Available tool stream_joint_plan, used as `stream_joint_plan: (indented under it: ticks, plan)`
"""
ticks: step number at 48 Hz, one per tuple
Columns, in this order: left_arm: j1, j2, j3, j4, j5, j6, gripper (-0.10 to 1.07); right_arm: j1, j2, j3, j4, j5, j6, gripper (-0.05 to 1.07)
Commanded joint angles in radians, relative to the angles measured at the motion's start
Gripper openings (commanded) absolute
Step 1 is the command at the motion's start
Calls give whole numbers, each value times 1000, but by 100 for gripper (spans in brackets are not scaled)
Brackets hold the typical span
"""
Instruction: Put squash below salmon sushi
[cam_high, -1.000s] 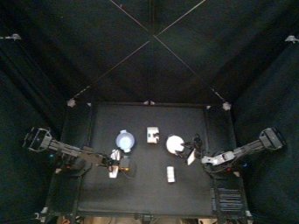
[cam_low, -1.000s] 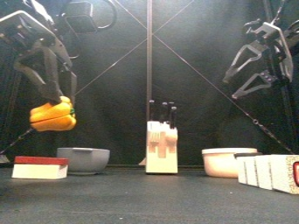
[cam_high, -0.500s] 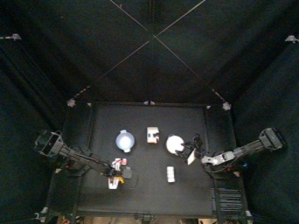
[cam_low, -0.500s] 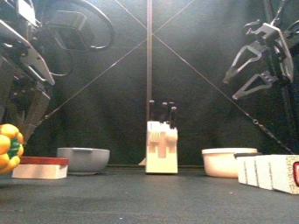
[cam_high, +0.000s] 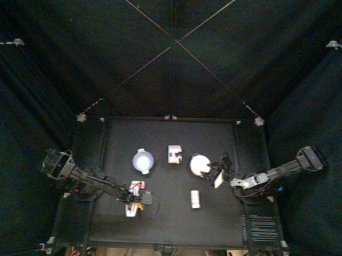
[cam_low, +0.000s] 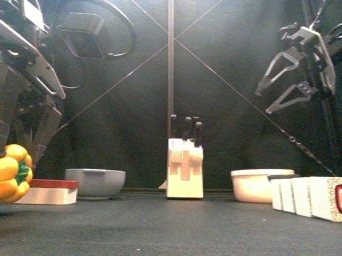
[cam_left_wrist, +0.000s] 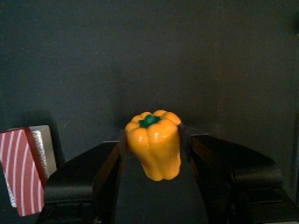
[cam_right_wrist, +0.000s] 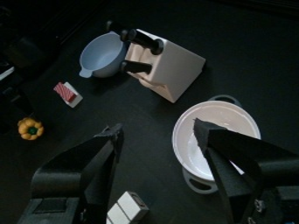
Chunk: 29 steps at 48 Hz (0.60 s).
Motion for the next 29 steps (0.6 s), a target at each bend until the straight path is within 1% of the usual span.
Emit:
stream_joint_plan:
  ticks: [1, 13, 29]
  plan:
    - [3, -2, -21, -2, -5, 0, 88, -3, -2, -12, -3, 3, 2, 95]
    - [3, 0, -25, 6, -5, 0, 97, -3, -2, -14, -3, 2, 2, 95]
    - [6, -14, -35, 29, 8, -2, 97, -3, -2, -14, -3, 2, 2, 95]
